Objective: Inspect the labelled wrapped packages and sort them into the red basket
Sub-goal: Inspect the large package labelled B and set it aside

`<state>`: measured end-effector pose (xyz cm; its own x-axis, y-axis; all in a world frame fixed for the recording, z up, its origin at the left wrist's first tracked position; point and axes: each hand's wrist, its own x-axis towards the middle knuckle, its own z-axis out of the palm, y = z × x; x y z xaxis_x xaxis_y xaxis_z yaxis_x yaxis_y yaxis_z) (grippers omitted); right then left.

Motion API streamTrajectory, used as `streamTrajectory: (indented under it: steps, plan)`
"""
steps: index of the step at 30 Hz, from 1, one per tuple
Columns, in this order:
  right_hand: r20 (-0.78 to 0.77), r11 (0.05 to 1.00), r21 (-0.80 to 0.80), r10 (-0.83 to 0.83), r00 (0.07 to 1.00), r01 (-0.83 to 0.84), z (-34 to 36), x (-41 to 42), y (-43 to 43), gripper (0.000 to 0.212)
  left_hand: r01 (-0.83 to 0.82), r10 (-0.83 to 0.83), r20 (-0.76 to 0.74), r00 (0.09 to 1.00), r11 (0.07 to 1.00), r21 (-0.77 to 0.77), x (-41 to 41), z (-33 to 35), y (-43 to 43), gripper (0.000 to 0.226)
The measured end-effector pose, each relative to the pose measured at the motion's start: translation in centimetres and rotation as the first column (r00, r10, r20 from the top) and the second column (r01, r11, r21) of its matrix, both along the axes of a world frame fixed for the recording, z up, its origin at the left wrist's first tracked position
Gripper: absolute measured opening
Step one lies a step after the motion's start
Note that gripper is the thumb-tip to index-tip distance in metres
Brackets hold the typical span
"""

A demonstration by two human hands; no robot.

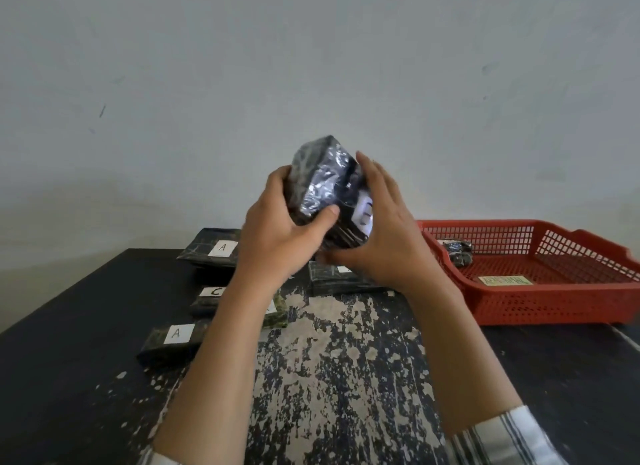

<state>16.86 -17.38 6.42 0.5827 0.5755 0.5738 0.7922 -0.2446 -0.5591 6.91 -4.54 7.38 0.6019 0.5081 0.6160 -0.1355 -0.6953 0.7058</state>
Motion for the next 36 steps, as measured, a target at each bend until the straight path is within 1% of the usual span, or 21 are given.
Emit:
streamTrajectory:
  steps: [2,4,5,7,9,11,13,15,17,19,20,22,24,26,27,31,33,36]
  plan:
    - [0.019,1.000,0.017,-0.023,1.000,0.023,-0.4,0.0,0.3,0.136,0.000,0.002,-0.031,1.000,0.998,0.067,0.2,-0.1,-0.5,0.072]
    - [-0.026,0.999,0.048,-0.019,0.999,0.020,-0.4,0.2,-0.1,0.126,0.027,-0.022,-0.058,0.998,0.995,0.092,0.3,-0.2,-0.7,0.076]
    - [-0.055,0.997,0.076,0.001,0.998,0.003,-0.3,0.3,-0.5,0.122,0.071,-0.065,-0.073,0.995,0.994,0.080,0.2,-0.2,-0.6,0.080]
    - [-0.098,0.992,0.117,0.059,0.993,-0.047,-0.2,1.0,-1.4,0.118,0.217,-0.217,-0.085,0.972,0.976,-0.012,-0.2,0.0,-0.3,0.093]
    - [-0.119,0.989,0.092,0.127,0.985,-0.117,0.0,1.5,-2.2,0.118,0.349,-0.356,-0.077,0.931,0.933,-0.092,-0.5,0.0,0.2,0.107]
    - [-0.120,0.980,0.051,0.200,0.972,-0.195,0.0,1.8,-2.4,0.118,0.451,-0.461,-0.069,0.885,0.884,-0.128,-0.5,-0.2,0.6,0.120]
    - [-0.125,0.963,0.028,0.268,0.955,-0.266,-0.1,2.0,-2.3,0.121,0.532,-0.542,-0.037,0.840,0.834,-0.146,-0.4,-0.4,0.8,0.127]
    - [-0.187,0.935,0.025,0.352,0.917,-0.354,-0.1,2.0,-2.3,0.125,0.553,-0.557,0.000,0.831,0.825,-0.117,-0.2,-0.5,1.1,0.121]
    - [-0.278,0.882,0.032,0.460,0.843,-0.471,0.1,2.2,-2.9,0.127,0.545,-0.546,0.004,0.837,0.835,-0.080,-0.3,-0.5,1.2,0.115]
    - [-0.341,0.826,0.069,0.546,0.765,-0.559,0.3,2.2,-3.8,0.129,0.523,-0.524,-0.021,0.851,0.851,-0.051,-0.5,-0.5,1.2,0.116]
    - [-0.357,0.809,0.110,0.574,0.737,-0.578,0.3,1.9,-4.1,0.128,0.508,-0.509,-0.034,0.860,0.861,-0.033,-0.5,-0.5,1.1,0.118]
    - [-0.422,0.797,0.223,0.599,0.681,-0.562,0.7,1.2,-4.0,0.122,0.483,-0.483,-0.053,0.874,0.875,0.007,-0.5,-0.5,0.8,0.123]
    - [-0.495,0.807,0.303,0.588,0.640,-0.507,1.0,0.5,-3.3,0.106,0.478,-0.475,-0.070,0.877,0.877,0.038,-0.4,-0.4,0.6,0.126]
    - [-0.494,0.835,0.343,0.550,0.673,-0.431,1.2,0.0,-2.7,0.091,0.485,-0.481,-0.076,0.874,0.873,0.051,-0.4,-0.4,0.5,0.126]
    - [-0.485,0.841,0.357,0.538,0.689,-0.406,1.3,0.0,-2.5,0.087,0.487,-0.483,-0.075,0.872,0.872,0.049,-0.5,-0.3,0.5,0.126]
    - [-0.474,0.833,0.413,0.542,0.693,-0.368,1.1,0.0,-2.1,0.084,0.531,-0.526,-0.091,0.846,0.846,0.052,-0.7,-0.1,0.4,0.126]
    - [-0.460,0.825,0.429,0.549,0.698,-0.367,0.8,0.3,-2.0,0.081,0.581,-0.576,-0.121,0.809,0.814,0.007,-1.0,0.0,0.6,0.127]
    - [-0.440,0.828,0.424,0.542,0.716,-0.367,0.7,0.6,-2.0,0.077,0.626,-0.624,-0.126,0.771,0.779,-0.022,-1.5,0.1,1.1,0.118]
